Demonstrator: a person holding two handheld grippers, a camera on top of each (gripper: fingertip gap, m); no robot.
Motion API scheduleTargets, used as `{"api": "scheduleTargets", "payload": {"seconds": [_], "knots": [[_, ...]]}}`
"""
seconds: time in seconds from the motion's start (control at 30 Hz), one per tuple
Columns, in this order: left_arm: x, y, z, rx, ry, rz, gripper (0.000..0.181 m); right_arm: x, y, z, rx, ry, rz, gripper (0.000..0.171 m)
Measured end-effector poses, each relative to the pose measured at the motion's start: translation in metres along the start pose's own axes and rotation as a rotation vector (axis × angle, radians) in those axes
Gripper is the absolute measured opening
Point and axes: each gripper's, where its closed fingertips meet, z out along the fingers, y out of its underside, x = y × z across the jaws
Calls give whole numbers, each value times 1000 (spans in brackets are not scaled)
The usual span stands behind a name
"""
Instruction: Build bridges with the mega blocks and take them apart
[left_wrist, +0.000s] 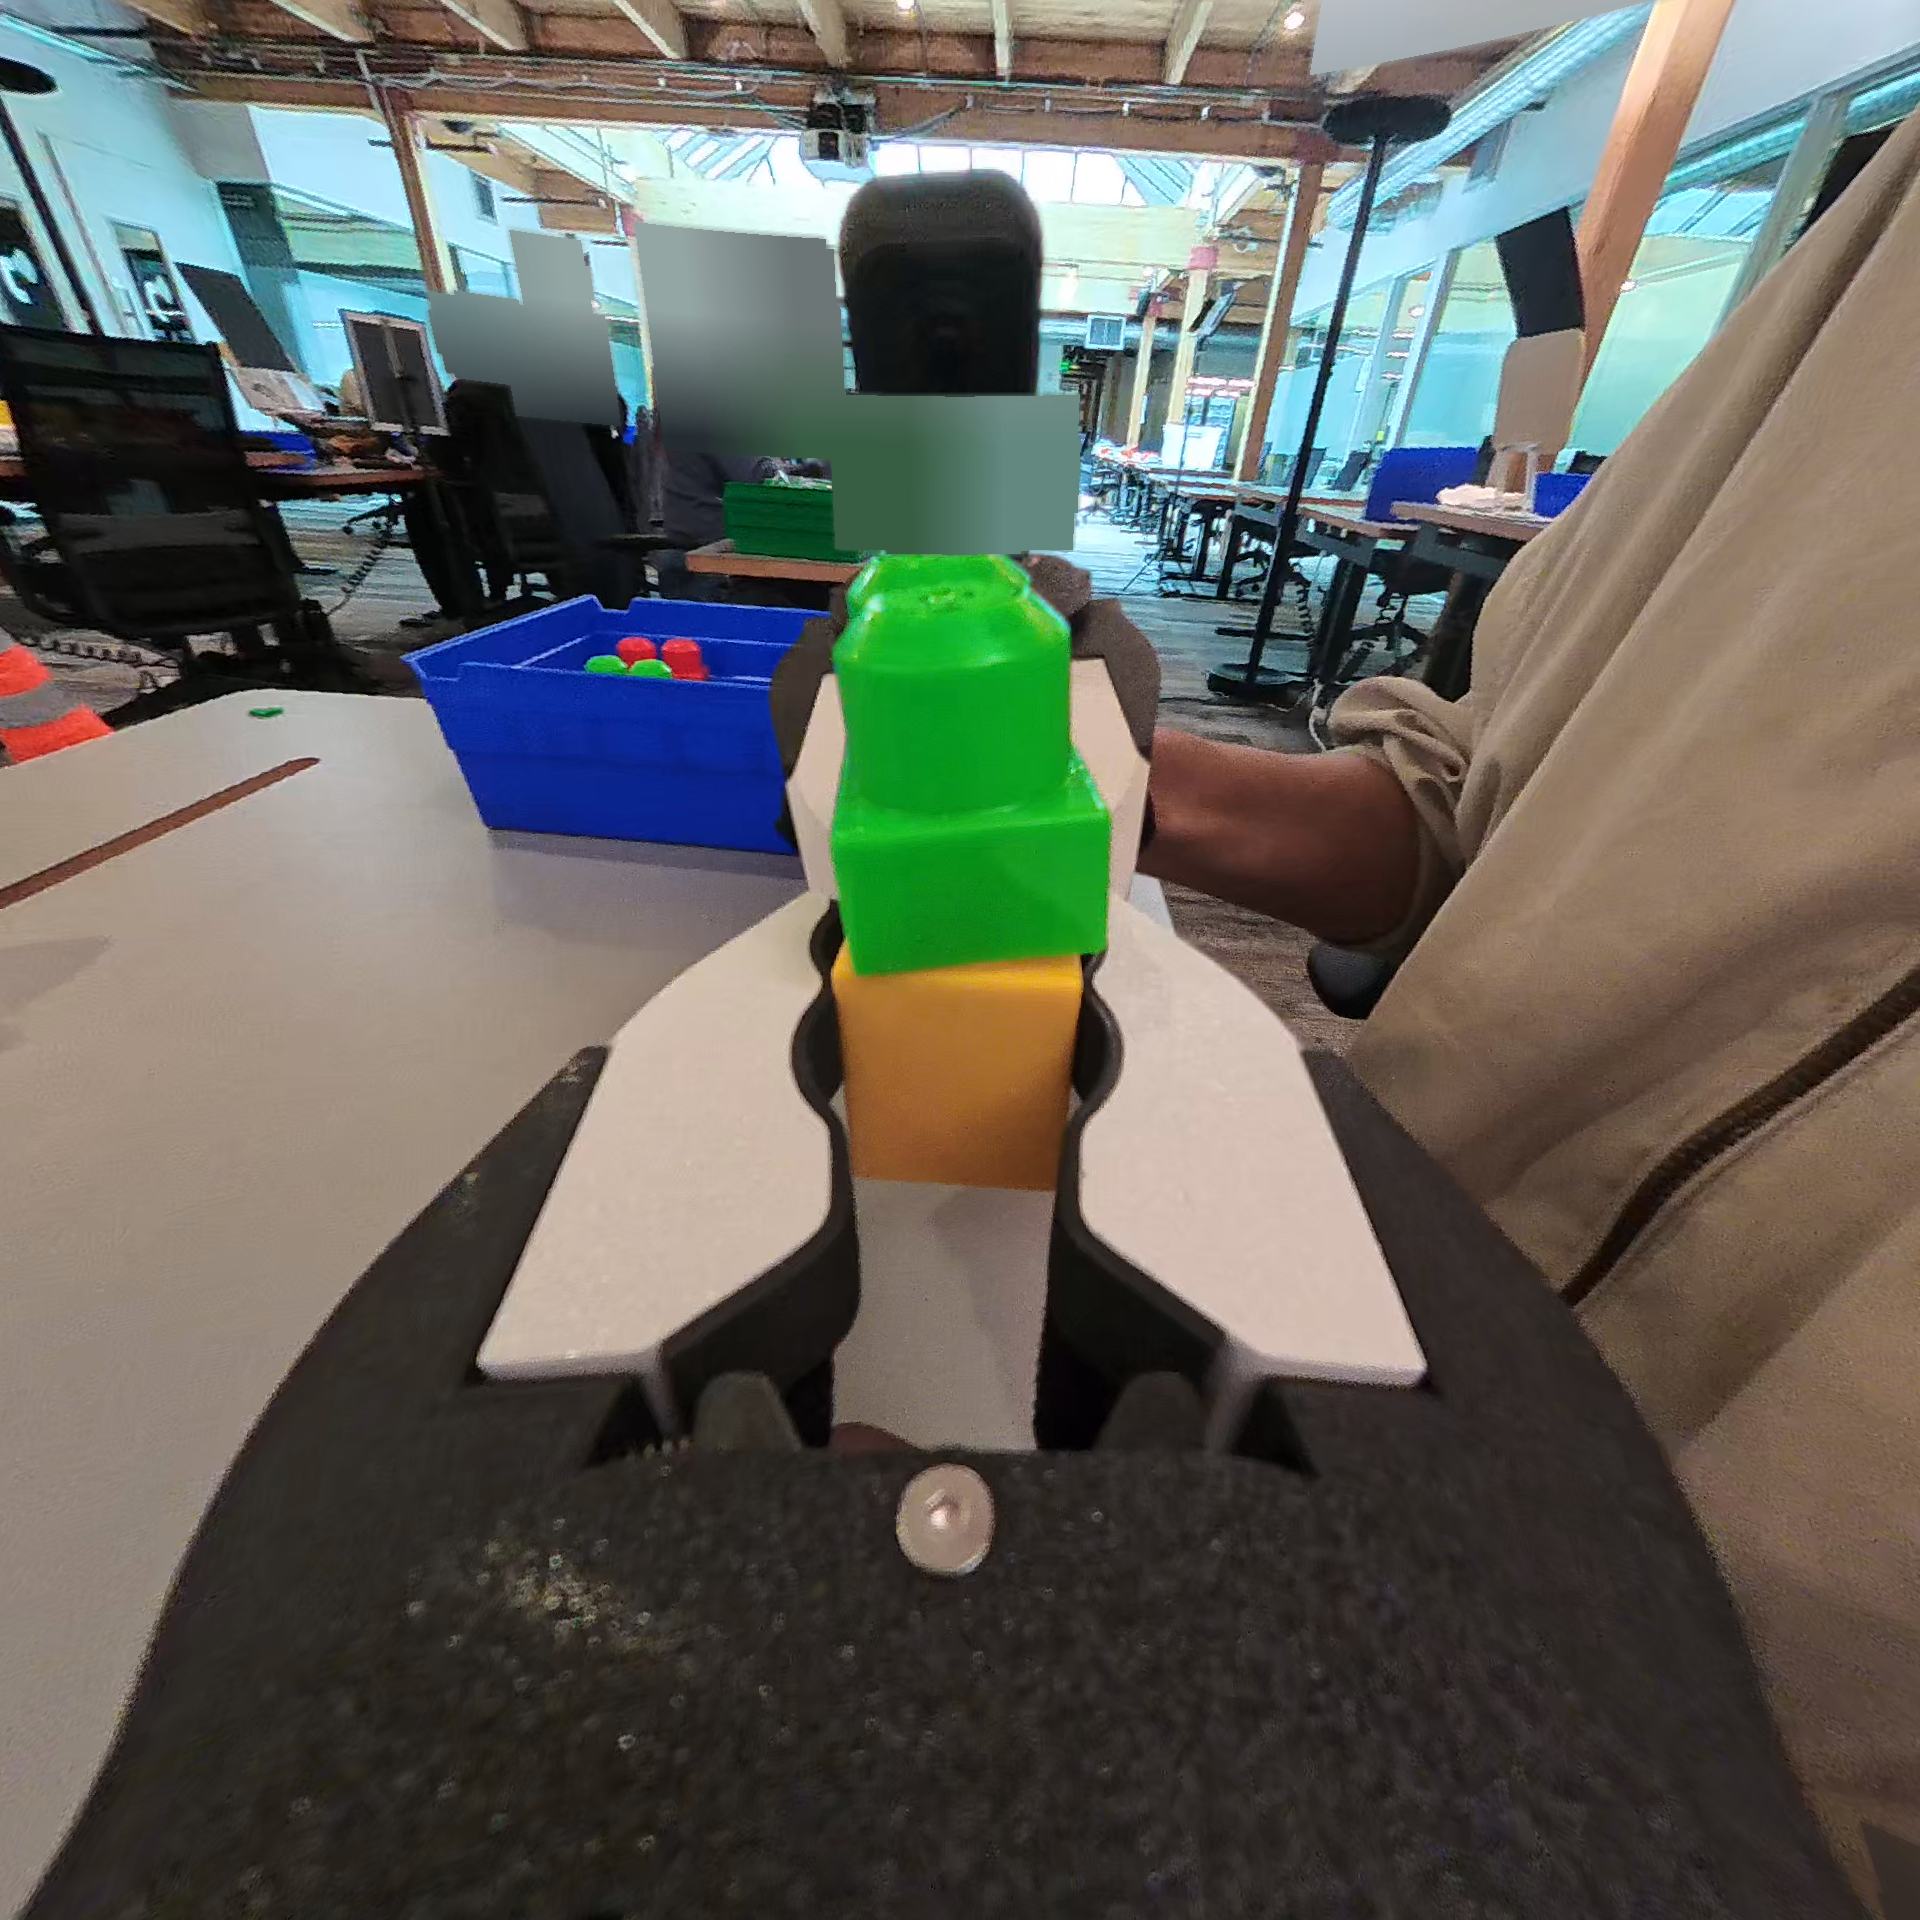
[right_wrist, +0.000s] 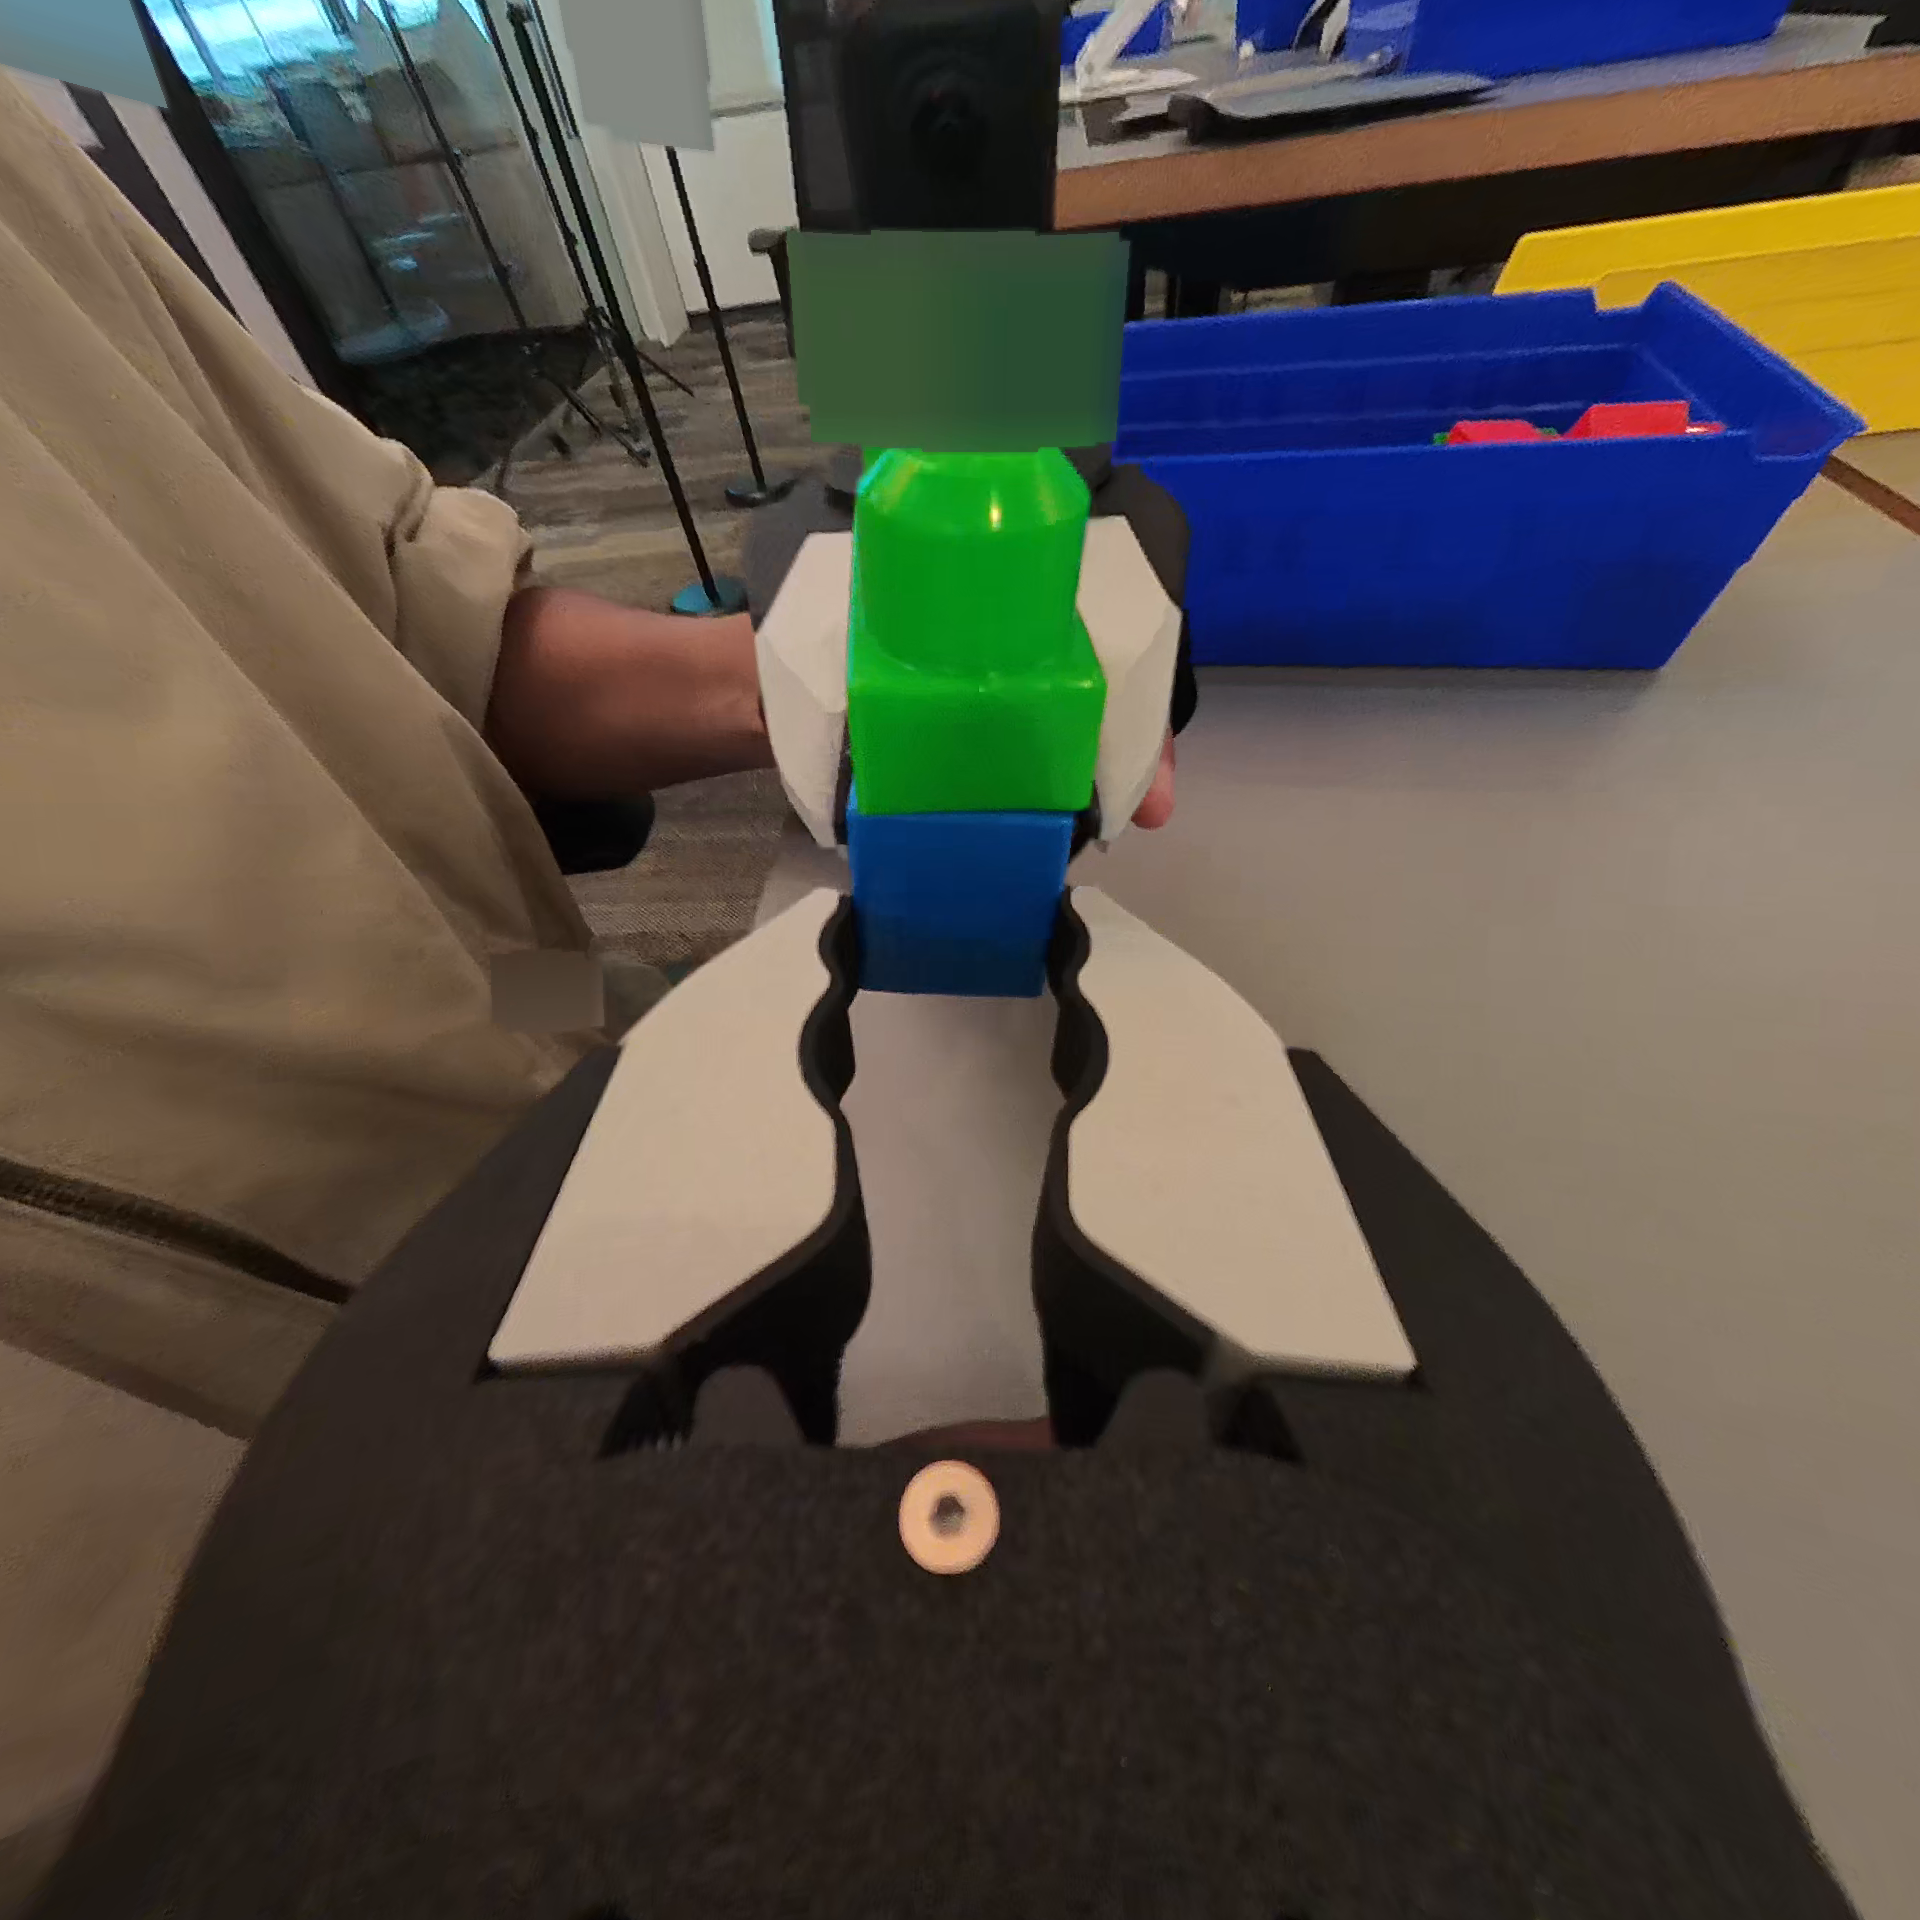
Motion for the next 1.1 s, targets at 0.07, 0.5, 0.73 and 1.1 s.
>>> {"api": "scheduleTargets", "payload": {"seconds": [0.07,0.5,0.73,1.1], "knots": [[-3,-3,0,19,-29,-5,41,2,-2,0,-2,26,-11,35],[2,-16,-13,97,-46,-76,59,6,-1,-2,81,-13,79,35],[-3,11,-26,-115,-103,15,39,3,6,1,22,-47,67,35],[2,16,-10,-71,-57,-24,36,-4,11,4,-26,-127,80,35]]}}
